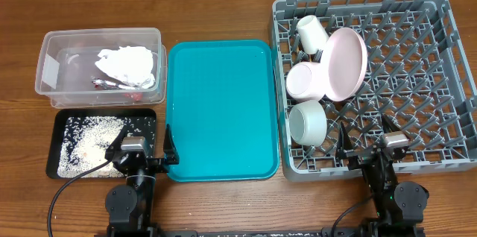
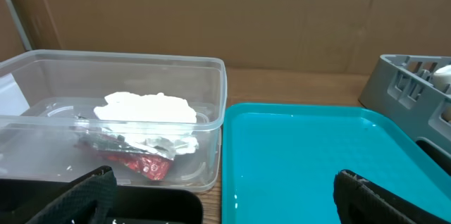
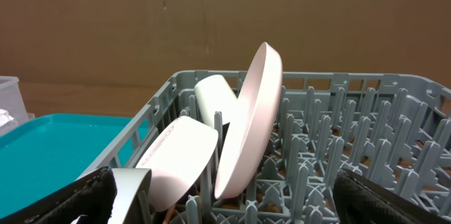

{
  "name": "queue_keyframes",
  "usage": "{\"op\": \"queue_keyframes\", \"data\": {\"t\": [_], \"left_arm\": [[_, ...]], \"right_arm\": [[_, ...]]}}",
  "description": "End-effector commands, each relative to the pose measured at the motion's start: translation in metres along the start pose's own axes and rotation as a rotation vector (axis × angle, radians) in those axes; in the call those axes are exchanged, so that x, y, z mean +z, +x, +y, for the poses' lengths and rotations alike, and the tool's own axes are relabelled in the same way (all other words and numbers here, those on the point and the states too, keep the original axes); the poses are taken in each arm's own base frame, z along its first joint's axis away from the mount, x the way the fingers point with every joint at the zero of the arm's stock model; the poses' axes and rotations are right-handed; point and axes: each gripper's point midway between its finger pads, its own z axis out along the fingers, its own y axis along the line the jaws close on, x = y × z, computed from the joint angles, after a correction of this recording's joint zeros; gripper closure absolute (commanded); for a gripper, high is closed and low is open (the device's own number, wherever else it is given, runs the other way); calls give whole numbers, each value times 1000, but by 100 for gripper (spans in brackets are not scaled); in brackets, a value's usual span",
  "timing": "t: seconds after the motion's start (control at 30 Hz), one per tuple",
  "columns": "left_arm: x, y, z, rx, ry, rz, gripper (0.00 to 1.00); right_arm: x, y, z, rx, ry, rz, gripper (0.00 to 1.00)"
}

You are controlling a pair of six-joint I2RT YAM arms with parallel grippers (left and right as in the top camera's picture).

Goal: Sort waste into correct bins and load items into the dishwasher

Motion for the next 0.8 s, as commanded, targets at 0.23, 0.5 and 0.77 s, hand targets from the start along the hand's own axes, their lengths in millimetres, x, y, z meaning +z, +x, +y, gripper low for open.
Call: {"op": "queue_keyframes", "data": {"t": [0.23, 0.5, 0.77], "left_arm": [[-1, -1, 10, 33, -41, -10, 0], [-1, -1, 10, 33, -41, -10, 0], [-1, -1, 10, 33, -41, -10, 0]], "right_arm": [[0, 2, 0, -1, 1, -4, 0], [0, 2, 0, -1, 1, -4, 0], [0, 2, 0, -1, 1, -4, 0]]}}
